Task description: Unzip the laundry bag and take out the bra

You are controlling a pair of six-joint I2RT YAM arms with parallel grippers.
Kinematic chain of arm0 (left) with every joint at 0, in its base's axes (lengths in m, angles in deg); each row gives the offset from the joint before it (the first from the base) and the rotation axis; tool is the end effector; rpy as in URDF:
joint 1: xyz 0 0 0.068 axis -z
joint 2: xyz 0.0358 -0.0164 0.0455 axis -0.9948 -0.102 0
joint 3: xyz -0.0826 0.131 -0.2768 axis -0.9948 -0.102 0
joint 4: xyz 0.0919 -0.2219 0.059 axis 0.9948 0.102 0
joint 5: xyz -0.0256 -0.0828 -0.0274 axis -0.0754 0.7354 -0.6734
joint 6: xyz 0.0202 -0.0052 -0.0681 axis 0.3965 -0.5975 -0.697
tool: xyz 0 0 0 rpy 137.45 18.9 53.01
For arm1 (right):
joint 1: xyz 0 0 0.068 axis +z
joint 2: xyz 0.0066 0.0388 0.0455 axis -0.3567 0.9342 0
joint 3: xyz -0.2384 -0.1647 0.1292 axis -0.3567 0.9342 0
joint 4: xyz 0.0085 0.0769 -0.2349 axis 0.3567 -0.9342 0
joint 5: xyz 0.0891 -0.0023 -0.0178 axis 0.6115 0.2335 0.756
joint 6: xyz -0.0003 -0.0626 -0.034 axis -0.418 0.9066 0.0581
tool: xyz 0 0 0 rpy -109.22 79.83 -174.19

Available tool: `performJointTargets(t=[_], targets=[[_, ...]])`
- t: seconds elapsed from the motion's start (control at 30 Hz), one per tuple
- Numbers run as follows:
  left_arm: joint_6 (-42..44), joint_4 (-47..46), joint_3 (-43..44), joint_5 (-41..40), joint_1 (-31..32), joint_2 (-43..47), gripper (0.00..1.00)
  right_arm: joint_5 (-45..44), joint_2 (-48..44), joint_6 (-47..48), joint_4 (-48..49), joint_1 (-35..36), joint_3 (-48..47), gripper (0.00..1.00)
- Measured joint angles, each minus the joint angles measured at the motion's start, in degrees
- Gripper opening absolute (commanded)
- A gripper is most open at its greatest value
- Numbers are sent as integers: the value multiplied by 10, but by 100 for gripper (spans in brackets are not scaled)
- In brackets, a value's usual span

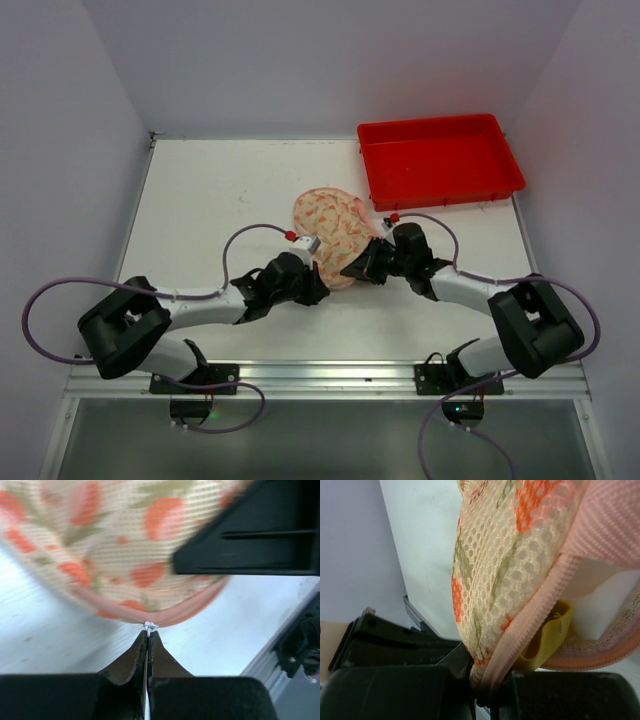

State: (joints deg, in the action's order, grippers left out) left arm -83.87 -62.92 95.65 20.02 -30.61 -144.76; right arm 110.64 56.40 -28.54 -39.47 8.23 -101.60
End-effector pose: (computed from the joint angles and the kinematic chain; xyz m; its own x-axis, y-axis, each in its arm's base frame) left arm 0.1653 -0.2246 0.2104 -0.7795 -0.0454 -0.6248 0.3954 0.7379 -0.5469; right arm 0.2210 0.1522 0.2060 -0.9001 0.3888 -0.1966 0.0566 0.5519 0.8320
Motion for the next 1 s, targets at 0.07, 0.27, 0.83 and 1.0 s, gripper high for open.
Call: performJointTargets(t=[0.07,0.27,0.83,1.0], targets=[[0,9,-16,-7,-20,12,0,16,0,21,-13,-9,-7,0],[13,15,-37,-12,-64,26,0,60,11,71,-34,-18,-23,0],[60,42,23,-31,-94,-71,1,44,31,110,-29,-1,-29,2],[64,77,13,-61,-107,-27,24,34,31,99,-50,30,-32,73]])
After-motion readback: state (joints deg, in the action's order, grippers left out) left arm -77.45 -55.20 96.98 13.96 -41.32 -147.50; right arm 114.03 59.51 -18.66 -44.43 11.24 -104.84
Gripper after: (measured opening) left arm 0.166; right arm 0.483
